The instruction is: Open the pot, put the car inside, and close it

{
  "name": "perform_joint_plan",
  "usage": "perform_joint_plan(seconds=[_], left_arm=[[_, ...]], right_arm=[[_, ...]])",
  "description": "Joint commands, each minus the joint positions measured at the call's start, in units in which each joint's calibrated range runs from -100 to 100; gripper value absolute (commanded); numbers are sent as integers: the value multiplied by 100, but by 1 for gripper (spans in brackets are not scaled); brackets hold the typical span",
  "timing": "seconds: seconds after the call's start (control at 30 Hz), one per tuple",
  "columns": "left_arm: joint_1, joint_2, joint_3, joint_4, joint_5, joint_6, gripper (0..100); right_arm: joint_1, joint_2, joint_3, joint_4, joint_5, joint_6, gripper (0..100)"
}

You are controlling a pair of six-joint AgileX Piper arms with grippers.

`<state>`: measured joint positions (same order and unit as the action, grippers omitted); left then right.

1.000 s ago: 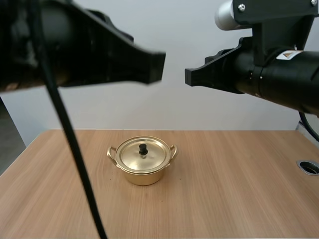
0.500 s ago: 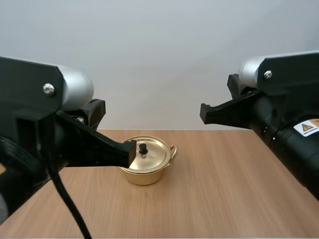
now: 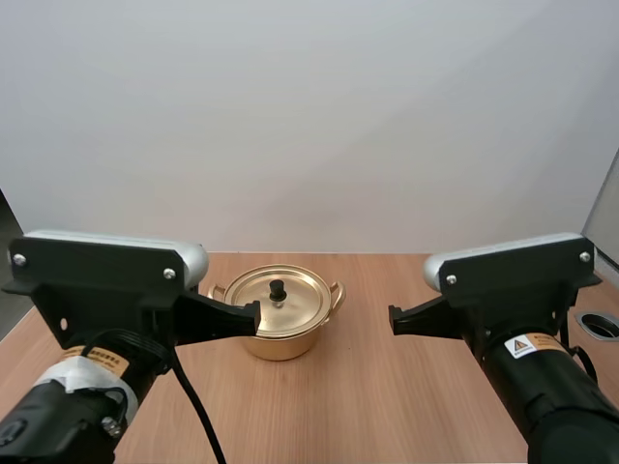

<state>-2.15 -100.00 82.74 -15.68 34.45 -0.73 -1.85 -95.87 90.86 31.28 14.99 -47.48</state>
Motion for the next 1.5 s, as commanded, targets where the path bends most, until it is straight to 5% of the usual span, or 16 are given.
perform_joint_plan(seconds=[0.0, 0.27, 0.57, 0.87, 1.47], left_arm=[[14, 0, 1726, 6, -3098, 2, 0], [130, 0, 1726, 113, -1664, 66, 0], [476, 0, 1726, 249, -567, -577, 0], [485, 0, 1726, 771, -373, -588, 0], [485, 0, 1726, 771, -517, -588, 0]], right_arm=[[1, -74, 458, 103, -165, -4, 0], [30, -375, 914, 610, 187, -4, 0], [75, -413, 914, 265, 1677, 232, 0], [74, -413, 914, -868, 1842, 1738, 0], [74, -413, 914, -1207, 1803, 1729, 0]])
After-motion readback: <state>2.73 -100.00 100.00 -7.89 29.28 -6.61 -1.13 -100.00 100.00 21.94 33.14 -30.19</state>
